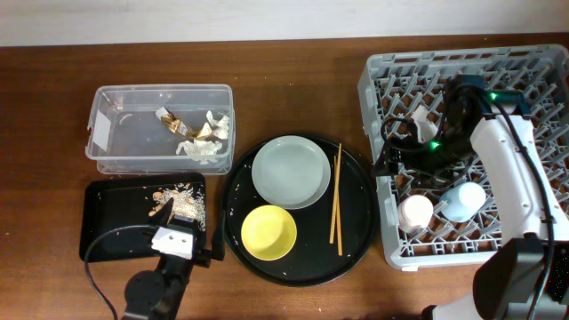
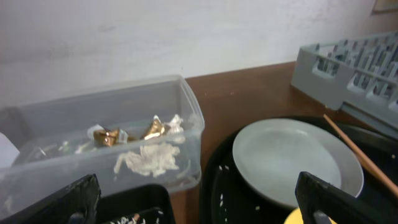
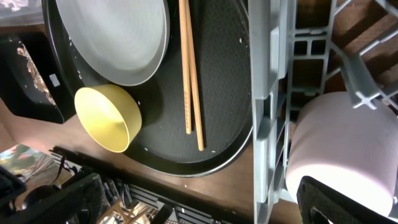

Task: Sort waste into correct bins and load items into the dishwasher rack
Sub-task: 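Grasp the yellow bowl with the right gripper and place it in the rack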

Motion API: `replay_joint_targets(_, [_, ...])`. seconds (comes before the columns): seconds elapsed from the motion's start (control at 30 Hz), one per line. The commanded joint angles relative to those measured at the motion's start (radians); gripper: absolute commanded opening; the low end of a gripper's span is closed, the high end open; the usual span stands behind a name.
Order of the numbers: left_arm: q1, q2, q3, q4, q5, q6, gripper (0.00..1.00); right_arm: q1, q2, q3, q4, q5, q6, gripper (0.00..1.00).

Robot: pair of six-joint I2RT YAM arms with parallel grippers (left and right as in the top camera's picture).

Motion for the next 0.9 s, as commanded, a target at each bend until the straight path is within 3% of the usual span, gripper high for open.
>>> replay_joint_targets(0.0, [0.002, -0.076, -0.082, 0.035, 0.01, -0.01, 0.99, 0.008, 0.007, 0.002, 0.0, 0.009, -0.01, 0.98])
replay_joint_targets(0.3, [0.002, -0.075, -0.084, 0.025, 0.011, -0.01, 0.99, 0.006, 0.007, 0.002, 0.026, 0.023, -0.004, 0.98])
replay_joint_targets(0.33, [0.002, -0.075, -0.084, 0.025, 0.011, -0.01, 0.99, 0.004, 0.007, 0.002, 0.119, 0.005, 0.095, 0.98])
replay_joint_targets(0.4, [0.002, -0.075, -0.085, 0.025, 0.011, -0.01, 0.99, 0.004, 0.007, 0.002, 0.15, -0.003, 0.213, 0.98])
replay_joint_targets(0.5, [0.002, -0.075, -0.085, 0.025, 0.011, -0.01, 0.99, 0.008, 0.007, 0.002, 0.163, -0.091, 0.22, 0.99])
replay_joint_targets(0.53, [0.002, -0.075, -0.085, 0.025, 0.011, -0.01, 0.99, 0.032, 0.006, 0.002, 0.142, -0.129, 0.167, 0.94])
replay_joint_targets(0.6, [0.002, -0.075, -0.084, 0.025, 0.011, -0.01, 0.99, 0.248, -0.015, 0.002, 0.121, 0.114, 0.163, 0.88])
replay_joint_targets(0.73, [0.002, -0.075, -0.084, 0.025, 0.011, -0.01, 0.99, 0.663, -0.009, -0.009, 0.189, 0.532, 0.393, 0.81])
replay_joint_targets(0.87, [0.002, -0.075, -0.084, 0.025, 0.011, -0.01, 1.0, 0.855, 0.026, -0.011, 0.283, 0.565, 0.473, 0.75])
